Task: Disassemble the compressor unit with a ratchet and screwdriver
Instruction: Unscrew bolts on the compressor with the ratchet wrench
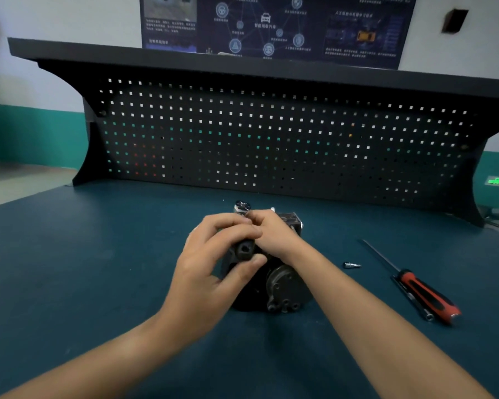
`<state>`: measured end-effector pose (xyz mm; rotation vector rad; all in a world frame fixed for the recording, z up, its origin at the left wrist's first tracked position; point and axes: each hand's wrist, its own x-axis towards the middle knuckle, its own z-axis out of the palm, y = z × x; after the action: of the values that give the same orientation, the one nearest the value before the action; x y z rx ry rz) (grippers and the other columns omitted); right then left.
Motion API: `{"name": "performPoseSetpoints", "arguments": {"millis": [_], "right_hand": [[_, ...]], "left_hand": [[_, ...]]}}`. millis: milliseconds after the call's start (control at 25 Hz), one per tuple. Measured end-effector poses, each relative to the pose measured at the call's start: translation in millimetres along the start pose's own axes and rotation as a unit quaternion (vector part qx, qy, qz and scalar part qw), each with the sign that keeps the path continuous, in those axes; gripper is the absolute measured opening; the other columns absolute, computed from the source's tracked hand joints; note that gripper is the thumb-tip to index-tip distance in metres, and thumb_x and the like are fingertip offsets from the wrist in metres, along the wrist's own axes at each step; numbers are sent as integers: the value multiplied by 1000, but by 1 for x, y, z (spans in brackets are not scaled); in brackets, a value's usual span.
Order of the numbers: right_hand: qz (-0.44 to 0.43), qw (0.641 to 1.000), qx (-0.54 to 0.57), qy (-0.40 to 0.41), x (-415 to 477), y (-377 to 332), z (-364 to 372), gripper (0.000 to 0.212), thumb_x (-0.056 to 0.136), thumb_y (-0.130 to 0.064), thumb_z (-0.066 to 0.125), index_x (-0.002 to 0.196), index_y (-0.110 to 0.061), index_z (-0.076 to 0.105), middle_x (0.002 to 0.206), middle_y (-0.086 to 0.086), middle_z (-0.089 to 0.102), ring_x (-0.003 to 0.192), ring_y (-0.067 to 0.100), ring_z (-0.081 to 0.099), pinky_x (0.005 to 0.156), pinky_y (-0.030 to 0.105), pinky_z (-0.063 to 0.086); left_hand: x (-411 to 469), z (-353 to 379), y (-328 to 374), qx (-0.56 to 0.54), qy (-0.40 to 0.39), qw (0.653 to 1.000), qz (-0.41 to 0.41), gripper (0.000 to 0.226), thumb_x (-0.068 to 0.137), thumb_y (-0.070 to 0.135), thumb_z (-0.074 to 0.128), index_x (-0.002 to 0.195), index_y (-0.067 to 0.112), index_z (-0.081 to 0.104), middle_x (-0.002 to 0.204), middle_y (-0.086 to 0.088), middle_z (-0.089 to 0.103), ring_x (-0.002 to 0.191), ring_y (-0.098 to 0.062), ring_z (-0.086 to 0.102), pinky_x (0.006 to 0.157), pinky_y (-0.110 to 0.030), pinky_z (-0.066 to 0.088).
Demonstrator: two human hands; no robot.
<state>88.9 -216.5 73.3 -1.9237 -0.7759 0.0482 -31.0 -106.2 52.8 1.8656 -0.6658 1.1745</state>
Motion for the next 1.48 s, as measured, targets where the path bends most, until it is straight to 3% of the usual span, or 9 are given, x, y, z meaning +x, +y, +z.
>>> {"name": "performPoseSetpoints", "arguments": {"millis": [120,240,360,440,720,920,1240,1400,1480], "right_hand": [[5,1000,28,3,1,-1,2,18,93,-15,55,78,-17,64,77,-5,66,67,0,56,63,5,41],[22,999,47,-12,2,0,2,19,92,-28,55,94,-16,69,106,1,70,84,5,61,75,7,43],[26,998,51,-19,4,-1,2,16,92,-27,55,92,-18,68,108,-1,69,86,0,59,75,4,43],[25,999,45,-15,4,-2,3,16,92,-27,56,92,-17,68,108,1,69,87,-1,58,75,3,43],[30,997,65,-27,2,2,-1,14,92,-22,55,91,-16,67,89,-10,69,86,8,61,90,20,44],[12,997,69,-20,1,1,1,23,94,-4,49,83,-19,62,68,-19,63,58,-14,56,61,3,42],[22,995,93,-4,5,5,-2,13,87,-25,63,84,-17,73,76,-13,71,76,-4,63,90,20,46],[19,996,82,-16,5,3,-3,19,90,-23,60,96,-9,72,79,-15,69,74,-8,61,75,6,46],[23,997,67,-11,5,3,-2,21,91,-25,58,97,-10,72,85,-11,70,76,-7,60,75,4,45]], "left_hand": [[0,-9,-9,-21,17,999,24,21,89,39,54,108,32,58,111,23,57,105,6,52,92,-12,37],[20,-26,-37,-108,148,973,-144,15,95,36,43,98,37,57,102,28,65,99,8,57,91,-19,41],[48,-38,-71,-342,189,831,-395,25,102,35,32,93,31,55,100,17,68,106,-4,59,100,-40,39],[53,-36,-81,-398,195,786,-431,26,102,36,32,92,27,54,105,13,66,113,-8,57,100,-41,38],[25,-19,-35,-201,117,972,-32,9,82,34,65,90,38,63,100,12,70,97,-8,63,85,-22,47],[8,-5,-28,63,-9,979,195,23,83,35,65,92,19,52,103,5,61,96,-12,63,95,-37,43],[27,-27,-47,-170,131,975,-58,9,86,30,60,92,36,64,101,17,70,96,-3,64,83,-18,48],[54,-34,-89,-353,179,837,-378,22,102,30,37,92,25,55,102,8,68,90,-6,64,86,-38,44],[59,-28,-100,-374,175,810,-415,23,102,29,34,92,20,53,102,5,67,89,-7,64,85,-39,44]]}}
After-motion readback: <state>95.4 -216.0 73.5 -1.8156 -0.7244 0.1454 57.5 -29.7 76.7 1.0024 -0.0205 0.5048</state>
